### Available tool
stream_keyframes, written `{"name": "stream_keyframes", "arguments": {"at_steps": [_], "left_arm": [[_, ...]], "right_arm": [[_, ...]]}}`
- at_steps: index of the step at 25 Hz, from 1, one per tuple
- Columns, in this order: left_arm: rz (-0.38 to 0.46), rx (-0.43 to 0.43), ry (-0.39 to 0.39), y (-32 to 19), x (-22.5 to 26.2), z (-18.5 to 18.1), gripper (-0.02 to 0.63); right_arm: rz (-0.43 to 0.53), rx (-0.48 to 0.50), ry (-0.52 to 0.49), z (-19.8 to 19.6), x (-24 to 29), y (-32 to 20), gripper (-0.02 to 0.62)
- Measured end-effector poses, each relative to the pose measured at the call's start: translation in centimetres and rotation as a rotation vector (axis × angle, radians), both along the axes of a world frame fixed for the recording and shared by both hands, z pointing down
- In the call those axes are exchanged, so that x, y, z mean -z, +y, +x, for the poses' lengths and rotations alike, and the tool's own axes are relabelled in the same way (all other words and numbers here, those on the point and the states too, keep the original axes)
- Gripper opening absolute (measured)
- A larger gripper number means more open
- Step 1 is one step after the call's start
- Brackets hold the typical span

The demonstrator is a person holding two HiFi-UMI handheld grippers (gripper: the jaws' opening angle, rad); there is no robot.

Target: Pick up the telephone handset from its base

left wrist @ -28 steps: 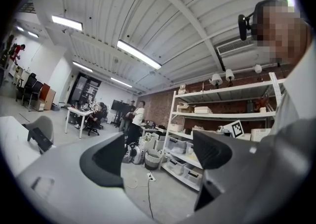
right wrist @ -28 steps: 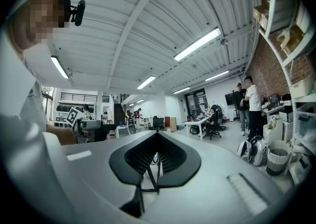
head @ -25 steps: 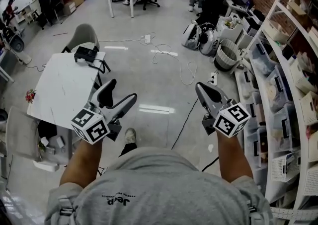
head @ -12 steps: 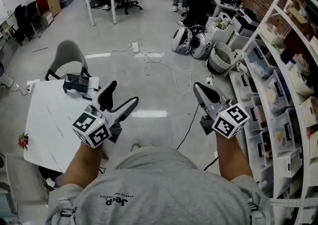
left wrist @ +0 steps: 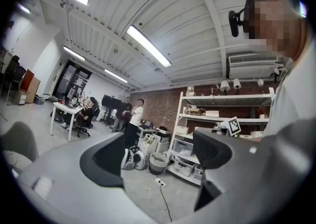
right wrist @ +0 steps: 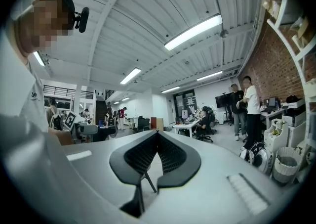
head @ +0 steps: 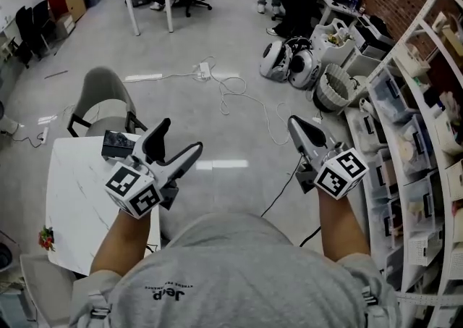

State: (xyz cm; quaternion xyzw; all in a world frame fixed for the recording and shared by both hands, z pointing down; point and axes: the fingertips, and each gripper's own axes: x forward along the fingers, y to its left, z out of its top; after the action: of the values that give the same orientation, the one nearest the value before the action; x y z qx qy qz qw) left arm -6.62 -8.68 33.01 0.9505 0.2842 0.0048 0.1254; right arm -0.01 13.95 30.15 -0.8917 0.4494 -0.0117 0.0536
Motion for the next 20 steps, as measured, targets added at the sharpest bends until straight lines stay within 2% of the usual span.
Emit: {"name": "stream_keyframes", "arguments": {"at_steps": [10,15,20], "left_arm": [[0.004,0.058,-0.032,-1.8,-1.2,8.4,0.46],[0.021,0.106,-0.033,0.2,-1.5,15.1,0.461],[0.011,0.179,-0.022,3.1,-1.1,23.4,0.46]], "right_arm": [[0.006,0.053,-0.027,10.1,-1.3,-2.0,0.005],[0.02,0.119,-0.026,18.1,-1.8,-0.9,0.005],[0.009,0.209,-0.012,27.5,-1.4,0.5,0.005]]}}
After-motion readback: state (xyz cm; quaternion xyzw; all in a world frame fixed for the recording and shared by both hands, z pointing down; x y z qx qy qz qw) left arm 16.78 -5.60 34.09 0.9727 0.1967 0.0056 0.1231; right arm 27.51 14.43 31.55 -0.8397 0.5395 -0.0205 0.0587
